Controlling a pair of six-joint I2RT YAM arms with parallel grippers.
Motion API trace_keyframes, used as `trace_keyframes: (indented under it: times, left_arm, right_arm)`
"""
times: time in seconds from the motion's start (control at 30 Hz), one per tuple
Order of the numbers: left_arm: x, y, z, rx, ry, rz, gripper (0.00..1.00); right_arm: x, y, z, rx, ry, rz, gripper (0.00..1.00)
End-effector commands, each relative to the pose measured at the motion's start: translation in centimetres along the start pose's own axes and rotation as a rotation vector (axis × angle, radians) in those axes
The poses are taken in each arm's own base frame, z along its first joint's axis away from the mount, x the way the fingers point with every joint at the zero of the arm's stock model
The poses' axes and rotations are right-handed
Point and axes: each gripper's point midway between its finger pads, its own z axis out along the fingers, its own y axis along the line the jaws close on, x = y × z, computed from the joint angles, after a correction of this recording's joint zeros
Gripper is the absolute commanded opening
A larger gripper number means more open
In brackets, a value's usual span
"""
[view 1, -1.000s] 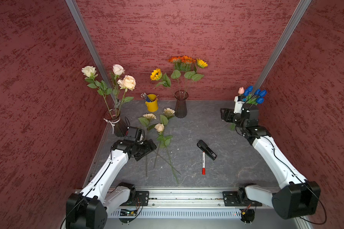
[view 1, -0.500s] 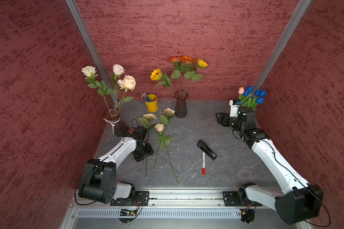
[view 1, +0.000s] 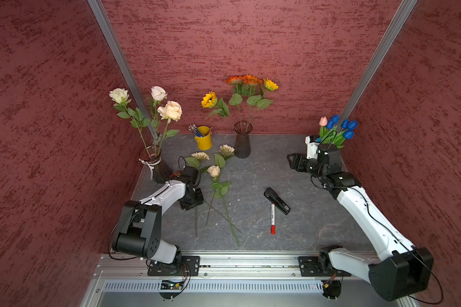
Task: Arrange the flowers in different vases according to their variety
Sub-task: Pick up the flower at the center of the board.
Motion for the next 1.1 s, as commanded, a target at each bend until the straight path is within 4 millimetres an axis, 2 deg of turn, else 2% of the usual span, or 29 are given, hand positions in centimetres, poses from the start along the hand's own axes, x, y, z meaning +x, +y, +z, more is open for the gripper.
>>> trace_keyframes:
  times: [0.0,0.07,0.2,0.33,0.47,0.6,0.73,0.87,1.07]
  left_arm:
    - [-1.9,-1.9,-1.3,0.065,-0.064,0.033,0.36]
    - [-2.3,-2.5,-2.5,0.067,-0.083,0.048,0.36]
    - [-3.4,-2.1,-4.9,-0.037,-0.108,0.094,0.36]
    - [-5.1,-2.8,-5.6,-0.04,-0.149,0.136,0.36]
    - [-6.7,-3.0,-4.6,-0.08,-0.174,0.189,0.34]
    - [-8.0,-3.4,-3.4,-0.087,-0.209,0.222,0.25]
    - [-9.3,-3.8,-3.0,-0.094,-0.262,0.245,0.2]
    - [-10.0,-3.9,-2.6,-0.106,-0.277,0.26,0.2]
    - [-10.0,-4.2,-0.4,-0.089,-0.237,0.269,0.22]
  right_arm:
    - [-0.3,0.3,-1.0,0.002,-0.018,-0.007,0.75]
    - [-0.3,0.2,-1.0,0.007,-0.018,-0.008,0.75]
    - [-0.5,0.2,-1.0,0.012,-0.019,-0.009,0.75]
    - [-0.4,0.2,-0.8,0.01,-0.015,-0.005,0.75]
    - [-0.5,0.3,-0.9,0.009,-0.021,0.001,0.75]
    - [-0.7,0.2,-1.3,0.017,-0.024,-0.005,0.75]
    - [-0.7,0.1,-1.5,0.024,-0.024,-0.01,0.75]
    - [-0.7,0.1,-1.6,0.026,-0.022,-0.01,0.75]
    - [-0.7,0.1,-1.8,0.029,-0.023,-0.009,0.75]
